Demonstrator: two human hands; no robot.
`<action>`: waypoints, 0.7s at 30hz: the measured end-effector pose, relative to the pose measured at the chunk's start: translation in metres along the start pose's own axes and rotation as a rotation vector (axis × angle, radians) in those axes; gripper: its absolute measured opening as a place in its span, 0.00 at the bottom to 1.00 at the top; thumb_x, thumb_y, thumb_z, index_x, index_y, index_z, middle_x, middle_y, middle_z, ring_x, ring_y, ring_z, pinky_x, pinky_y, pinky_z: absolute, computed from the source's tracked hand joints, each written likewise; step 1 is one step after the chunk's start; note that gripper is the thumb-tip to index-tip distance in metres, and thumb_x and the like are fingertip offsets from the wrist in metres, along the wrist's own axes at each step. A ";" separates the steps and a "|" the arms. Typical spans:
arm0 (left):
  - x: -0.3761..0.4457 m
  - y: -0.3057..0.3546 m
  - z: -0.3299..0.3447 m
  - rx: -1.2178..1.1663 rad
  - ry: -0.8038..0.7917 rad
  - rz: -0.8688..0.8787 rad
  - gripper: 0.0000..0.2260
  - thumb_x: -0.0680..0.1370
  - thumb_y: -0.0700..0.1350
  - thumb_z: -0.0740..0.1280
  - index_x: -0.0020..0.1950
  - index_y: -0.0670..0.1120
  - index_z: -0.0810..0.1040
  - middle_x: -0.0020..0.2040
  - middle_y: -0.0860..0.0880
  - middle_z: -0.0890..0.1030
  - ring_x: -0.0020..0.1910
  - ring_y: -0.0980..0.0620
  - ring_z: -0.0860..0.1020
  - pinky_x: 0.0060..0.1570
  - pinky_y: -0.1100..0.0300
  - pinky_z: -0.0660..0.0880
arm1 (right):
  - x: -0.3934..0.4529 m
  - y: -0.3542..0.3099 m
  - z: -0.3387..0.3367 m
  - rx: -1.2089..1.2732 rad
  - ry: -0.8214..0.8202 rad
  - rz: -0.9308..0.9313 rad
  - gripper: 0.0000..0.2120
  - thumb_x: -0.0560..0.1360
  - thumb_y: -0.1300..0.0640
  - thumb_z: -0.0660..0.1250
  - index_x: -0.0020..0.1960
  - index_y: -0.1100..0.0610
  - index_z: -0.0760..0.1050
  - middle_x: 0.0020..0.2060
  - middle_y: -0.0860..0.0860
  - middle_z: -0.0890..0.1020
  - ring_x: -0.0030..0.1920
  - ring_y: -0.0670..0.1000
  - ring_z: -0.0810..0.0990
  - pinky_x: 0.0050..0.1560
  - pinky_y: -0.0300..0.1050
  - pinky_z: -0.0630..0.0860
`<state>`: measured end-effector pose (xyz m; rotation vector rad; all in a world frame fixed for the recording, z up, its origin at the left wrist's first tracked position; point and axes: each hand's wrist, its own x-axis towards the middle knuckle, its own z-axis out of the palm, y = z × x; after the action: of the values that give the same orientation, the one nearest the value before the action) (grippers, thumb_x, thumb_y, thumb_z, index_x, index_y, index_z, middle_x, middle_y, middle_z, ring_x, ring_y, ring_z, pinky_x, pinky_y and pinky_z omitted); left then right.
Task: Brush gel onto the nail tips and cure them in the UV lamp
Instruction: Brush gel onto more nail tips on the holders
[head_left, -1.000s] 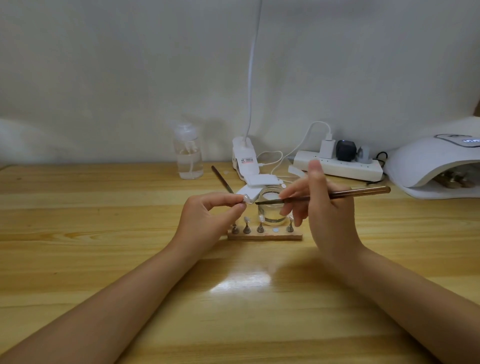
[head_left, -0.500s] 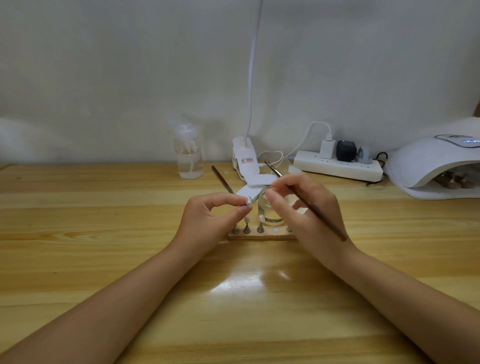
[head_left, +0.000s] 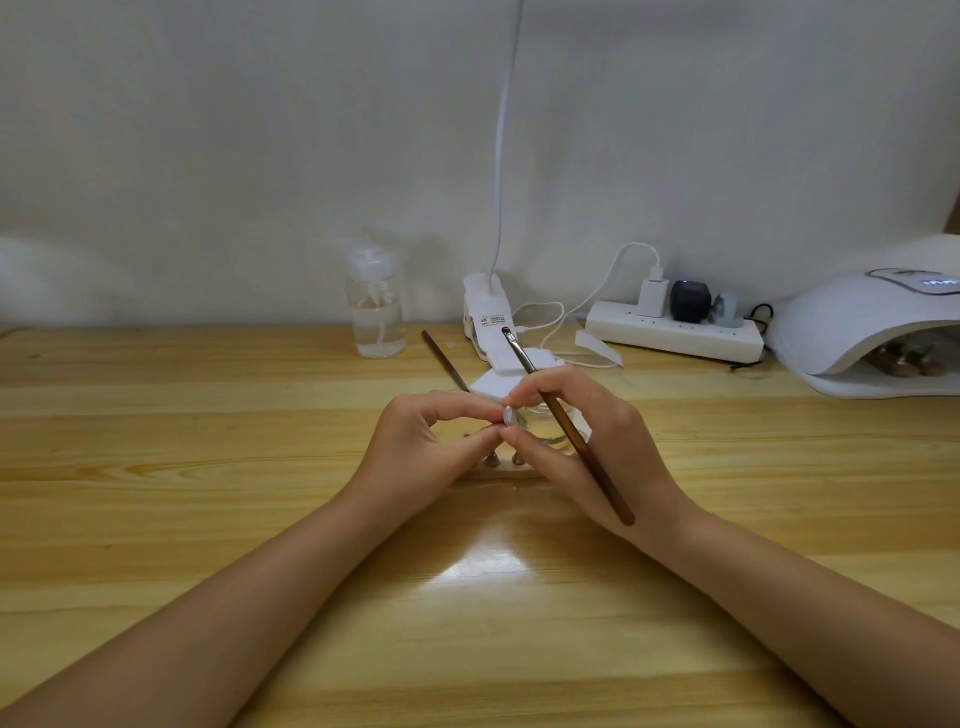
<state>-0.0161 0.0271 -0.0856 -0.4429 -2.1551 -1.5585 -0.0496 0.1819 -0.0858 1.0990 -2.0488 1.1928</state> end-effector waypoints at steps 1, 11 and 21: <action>0.000 0.001 0.000 -0.010 0.001 -0.004 0.06 0.66 0.43 0.72 0.40 0.52 0.82 0.37 0.62 0.82 0.40 0.63 0.80 0.34 0.73 0.73 | 0.000 0.000 0.000 -0.006 0.003 -0.008 0.10 0.68 0.60 0.71 0.48 0.60 0.77 0.44 0.42 0.77 0.47 0.43 0.78 0.49 0.40 0.75; 0.001 -0.005 0.000 0.171 -0.036 -0.035 0.13 0.67 0.42 0.75 0.48 0.53 0.80 0.46 0.58 0.81 0.48 0.64 0.78 0.47 0.73 0.72 | -0.002 0.007 -0.003 0.000 0.063 0.074 0.10 0.69 0.63 0.73 0.48 0.59 0.77 0.42 0.48 0.81 0.45 0.43 0.79 0.49 0.38 0.74; 0.001 -0.012 -0.001 0.196 -0.104 -0.148 0.22 0.65 0.43 0.76 0.54 0.58 0.73 0.43 0.57 0.80 0.45 0.68 0.76 0.42 0.75 0.70 | 0.005 0.020 -0.022 -0.194 0.066 -0.020 0.09 0.68 0.57 0.70 0.46 0.60 0.78 0.41 0.46 0.80 0.44 0.43 0.78 0.50 0.51 0.75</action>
<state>-0.0224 0.0220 -0.0943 -0.3126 -2.4409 -1.4071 -0.0683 0.2050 -0.0810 0.9730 -2.0489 0.9838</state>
